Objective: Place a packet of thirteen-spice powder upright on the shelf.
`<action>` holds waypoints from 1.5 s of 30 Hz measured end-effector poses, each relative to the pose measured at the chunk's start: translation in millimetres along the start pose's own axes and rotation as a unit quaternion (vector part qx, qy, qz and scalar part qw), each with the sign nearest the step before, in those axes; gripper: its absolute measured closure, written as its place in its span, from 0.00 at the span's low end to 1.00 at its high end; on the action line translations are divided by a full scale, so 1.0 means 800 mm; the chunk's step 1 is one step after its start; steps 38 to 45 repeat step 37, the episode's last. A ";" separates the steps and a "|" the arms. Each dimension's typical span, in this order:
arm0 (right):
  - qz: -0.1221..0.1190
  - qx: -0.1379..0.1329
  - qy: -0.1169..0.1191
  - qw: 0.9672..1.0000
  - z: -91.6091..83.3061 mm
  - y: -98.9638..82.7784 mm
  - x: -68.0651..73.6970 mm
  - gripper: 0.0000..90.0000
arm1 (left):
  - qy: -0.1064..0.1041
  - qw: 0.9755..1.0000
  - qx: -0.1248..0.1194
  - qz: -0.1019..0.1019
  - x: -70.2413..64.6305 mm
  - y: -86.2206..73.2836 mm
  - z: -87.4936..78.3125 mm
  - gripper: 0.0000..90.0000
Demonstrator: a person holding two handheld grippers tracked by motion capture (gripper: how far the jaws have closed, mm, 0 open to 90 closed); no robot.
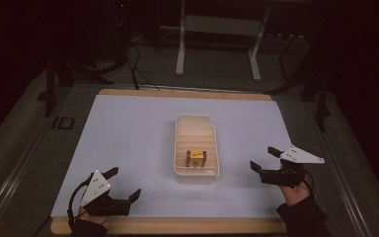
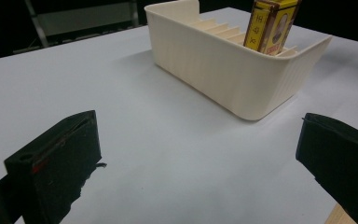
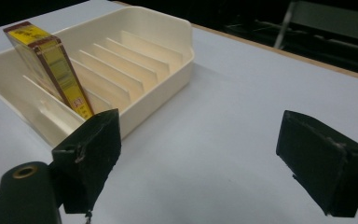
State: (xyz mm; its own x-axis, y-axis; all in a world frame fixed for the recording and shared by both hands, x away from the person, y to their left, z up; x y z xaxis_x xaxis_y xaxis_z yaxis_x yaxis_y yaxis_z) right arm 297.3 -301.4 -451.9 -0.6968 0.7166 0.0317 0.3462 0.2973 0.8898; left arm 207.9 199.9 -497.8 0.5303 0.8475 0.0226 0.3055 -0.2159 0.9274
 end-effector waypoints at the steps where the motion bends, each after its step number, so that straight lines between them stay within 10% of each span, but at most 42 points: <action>1: 0.002 -0.003 -0.005 1.000 -0.003 -0.002 0.000 0.16 | -0.001 1.000 0.000 0.000 0.000 0.000 0.000 0.00; 23: -0.014 -0.007 -0.035 0.999 -0.049 -0.037 0.003 0.16 | -0.003 1.000 0.003 0.004 -0.001 0.000 0.001 0.00; 45: -0.009 0.000 -0.030 1.000 -0.044 -0.044 -0.003 0.16 | -0.007 1.000 0.003 0.004 -0.001 0.001 0.001 0.00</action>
Point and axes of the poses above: each handheld gripper's, and its own axes: z roughly forward along the jaws, y roughly out of its top, x roughly to its left, the point moved 1 cm from there along z, roughly forward along the jaws, and after that the axes turned 6 degrees about y, right-handed, at the moved point
